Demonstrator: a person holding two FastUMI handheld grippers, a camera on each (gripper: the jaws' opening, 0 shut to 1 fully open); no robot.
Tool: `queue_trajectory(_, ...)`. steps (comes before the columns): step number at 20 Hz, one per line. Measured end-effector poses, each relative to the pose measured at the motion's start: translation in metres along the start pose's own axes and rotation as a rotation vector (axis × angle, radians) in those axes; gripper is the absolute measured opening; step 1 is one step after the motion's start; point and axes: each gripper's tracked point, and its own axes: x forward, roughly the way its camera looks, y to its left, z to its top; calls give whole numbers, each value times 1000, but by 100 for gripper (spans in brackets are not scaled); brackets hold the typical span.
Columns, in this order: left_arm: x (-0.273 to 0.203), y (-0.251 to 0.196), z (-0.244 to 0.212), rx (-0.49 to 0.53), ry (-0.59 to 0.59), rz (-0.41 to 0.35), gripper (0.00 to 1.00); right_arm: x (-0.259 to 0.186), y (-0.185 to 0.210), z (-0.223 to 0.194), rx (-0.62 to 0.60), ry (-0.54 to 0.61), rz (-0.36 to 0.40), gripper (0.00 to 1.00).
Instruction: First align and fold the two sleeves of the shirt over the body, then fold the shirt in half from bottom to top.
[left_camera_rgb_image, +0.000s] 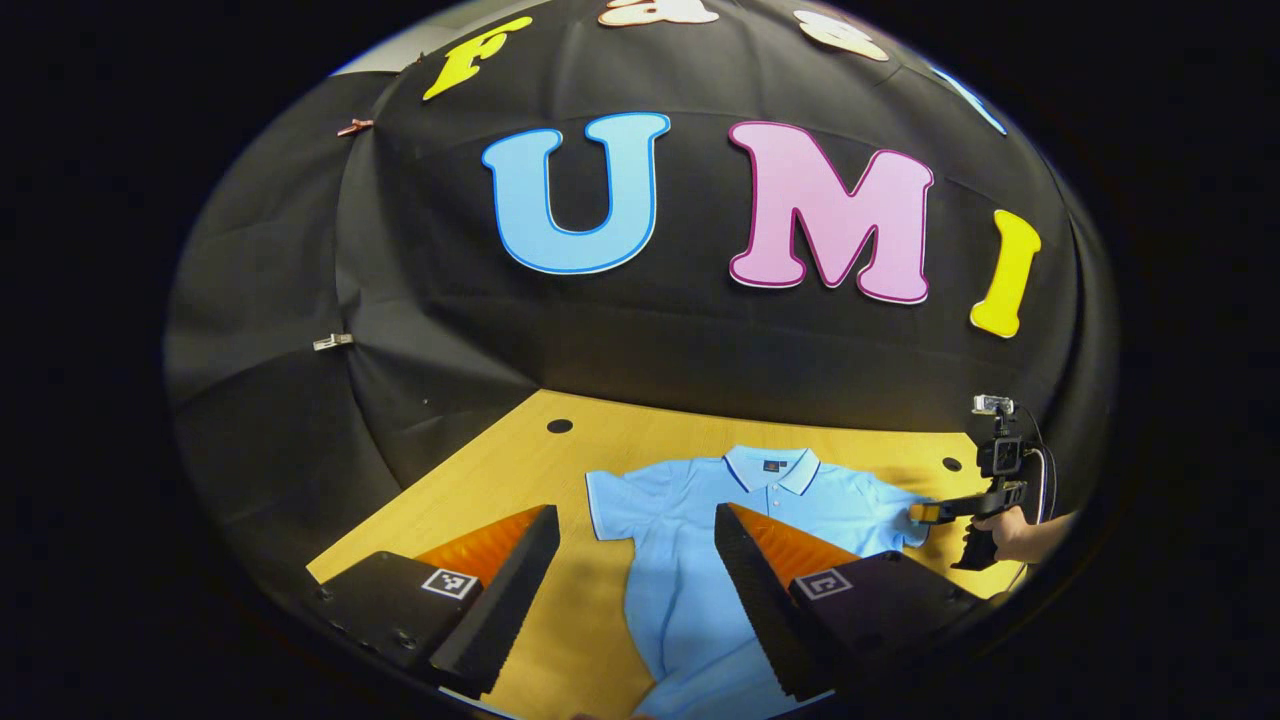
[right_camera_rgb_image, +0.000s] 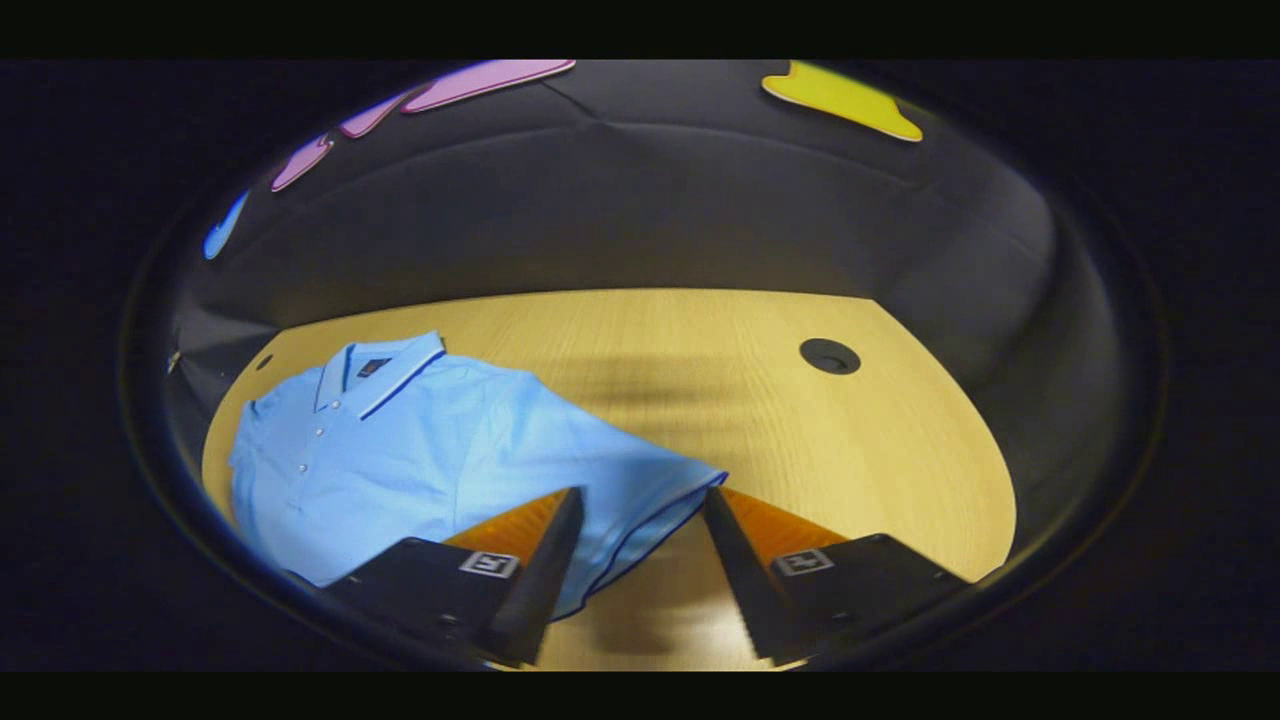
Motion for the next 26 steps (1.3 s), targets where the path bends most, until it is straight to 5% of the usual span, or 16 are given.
queue_trajectory(3,-2,3,-3,-23,-2,6,99,0,4,1,25,1,14,18)
queue_trajectory(4,-1,4,-9,-26,8,7,99,0,4,2,36,-3,7,18)
queue_trajectory(6,2,4,-19,-33,29,2,99,0,10,3,61,-4,21,0)
queue_trajectory(7,4,5,-24,-39,42,0,99,0,9,5,60,-8,13,10)
queue_trajectory(9,4,6,-29,-56,55,-8,99,-5,9,23,38,-63,-14,0)
queue_trajectory(13,1,20,-31,-49,46,-13,99,-29,29,55,34,-134,-20,5)
queue_trajectory(25,-14,89,-45,-66,50,35,99,-58,163,87,-187,-203,82,0)
queue_trajectory(26,-13,93,-46,-69,51,34,99,-57,177,83,-199,-194,95,10)
